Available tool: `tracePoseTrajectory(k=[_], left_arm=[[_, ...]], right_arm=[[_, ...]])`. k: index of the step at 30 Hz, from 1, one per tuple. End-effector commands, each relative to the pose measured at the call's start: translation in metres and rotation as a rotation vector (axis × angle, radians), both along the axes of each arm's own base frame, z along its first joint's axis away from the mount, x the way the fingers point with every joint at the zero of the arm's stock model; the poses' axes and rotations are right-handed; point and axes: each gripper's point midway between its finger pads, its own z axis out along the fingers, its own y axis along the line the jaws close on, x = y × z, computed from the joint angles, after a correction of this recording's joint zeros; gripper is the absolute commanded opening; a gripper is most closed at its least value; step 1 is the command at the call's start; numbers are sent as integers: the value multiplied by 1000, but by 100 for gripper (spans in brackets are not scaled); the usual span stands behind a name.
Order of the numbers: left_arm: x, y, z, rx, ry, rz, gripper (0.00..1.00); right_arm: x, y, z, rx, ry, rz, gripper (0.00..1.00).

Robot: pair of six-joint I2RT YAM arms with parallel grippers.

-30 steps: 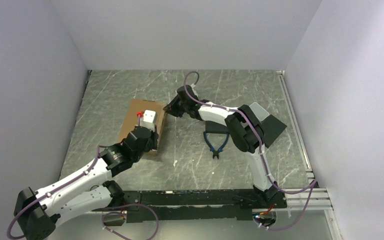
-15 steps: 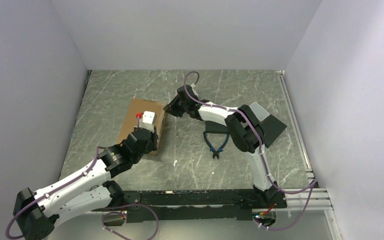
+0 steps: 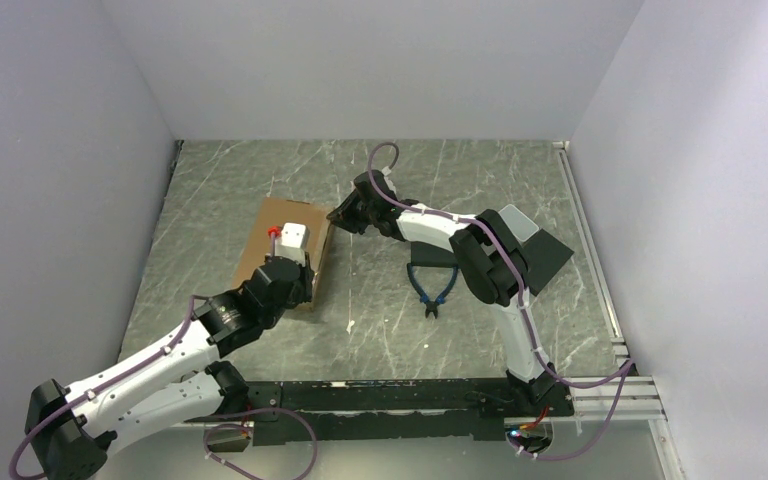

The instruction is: Unpack the express box

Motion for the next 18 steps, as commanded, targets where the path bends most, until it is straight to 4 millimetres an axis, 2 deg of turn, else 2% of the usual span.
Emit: tracePoseTrajectory(k=[1, 5, 8, 14, 18], left_arm=[[-12, -5, -14, -22, 60, -22, 0], [-13, -2, -17, -16, 65, -14, 0], [-11, 0, -9, -2, 47, -12, 0], [5, 6, 26, -1, -10, 80, 0], [16, -9, 48, -60, -54, 68, 0]], right_arm=[[17, -25, -29, -96, 19, -83, 27], [18, -24, -28, -96, 17, -79, 27], [18, -23, -27, -98, 12, -71, 27], [20, -20, -8, -110, -60, -25, 29], [21, -18, 8, -124, -120, 19, 34]])
